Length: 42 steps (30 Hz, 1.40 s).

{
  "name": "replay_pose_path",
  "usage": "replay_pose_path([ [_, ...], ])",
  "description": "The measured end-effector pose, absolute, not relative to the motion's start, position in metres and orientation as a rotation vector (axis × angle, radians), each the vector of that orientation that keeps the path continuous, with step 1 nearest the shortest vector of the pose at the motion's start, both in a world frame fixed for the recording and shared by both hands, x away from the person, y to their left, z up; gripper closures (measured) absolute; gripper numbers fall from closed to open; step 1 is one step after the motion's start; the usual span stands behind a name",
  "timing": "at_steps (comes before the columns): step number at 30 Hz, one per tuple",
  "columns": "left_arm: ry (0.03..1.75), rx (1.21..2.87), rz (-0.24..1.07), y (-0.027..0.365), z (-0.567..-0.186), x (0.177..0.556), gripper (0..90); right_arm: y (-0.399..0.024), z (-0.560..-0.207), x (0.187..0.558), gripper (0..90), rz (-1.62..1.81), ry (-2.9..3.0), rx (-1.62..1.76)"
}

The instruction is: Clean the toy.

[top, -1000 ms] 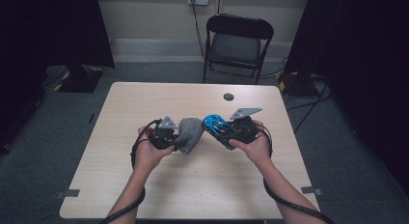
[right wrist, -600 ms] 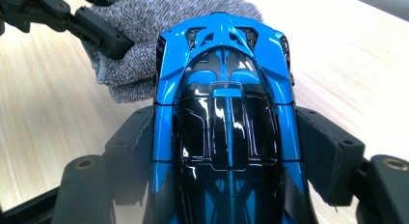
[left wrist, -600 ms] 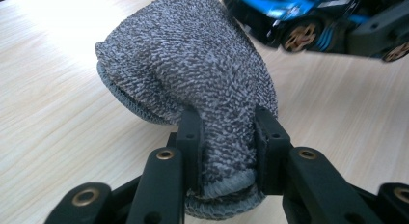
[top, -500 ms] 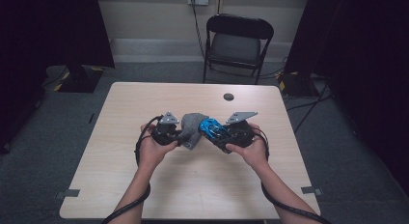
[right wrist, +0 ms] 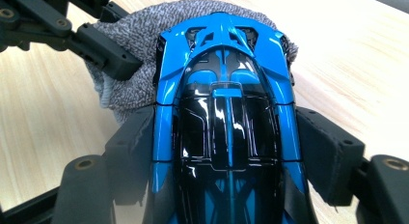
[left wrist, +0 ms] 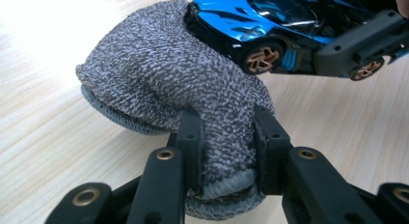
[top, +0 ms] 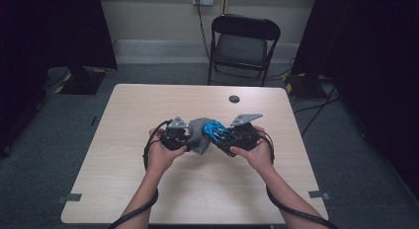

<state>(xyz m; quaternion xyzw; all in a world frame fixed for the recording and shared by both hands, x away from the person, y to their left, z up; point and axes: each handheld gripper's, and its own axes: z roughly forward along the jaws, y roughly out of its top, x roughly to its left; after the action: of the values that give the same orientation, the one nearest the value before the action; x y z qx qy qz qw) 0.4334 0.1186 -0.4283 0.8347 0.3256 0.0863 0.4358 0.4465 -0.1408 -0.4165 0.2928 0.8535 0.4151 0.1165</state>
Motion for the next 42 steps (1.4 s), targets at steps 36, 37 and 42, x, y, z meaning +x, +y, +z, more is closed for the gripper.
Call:
replay_pose_path([
  [36,0.668,2.142,0.139,0.074,-0.435,0.419,69.4,-0.138,-0.416,0.462,28.3,1.231,2.478,0.920],
  [37,0.666,2.145,0.134,0.073,-0.435,0.419,69.4,-0.138,-0.416,0.462,28.3,1.236,2.475,0.925],
  [42,0.658,2.154,0.130,0.069,-0.437,0.417,69.4,-0.138,-0.419,0.463,28.3,1.231,2.475,0.928],
])
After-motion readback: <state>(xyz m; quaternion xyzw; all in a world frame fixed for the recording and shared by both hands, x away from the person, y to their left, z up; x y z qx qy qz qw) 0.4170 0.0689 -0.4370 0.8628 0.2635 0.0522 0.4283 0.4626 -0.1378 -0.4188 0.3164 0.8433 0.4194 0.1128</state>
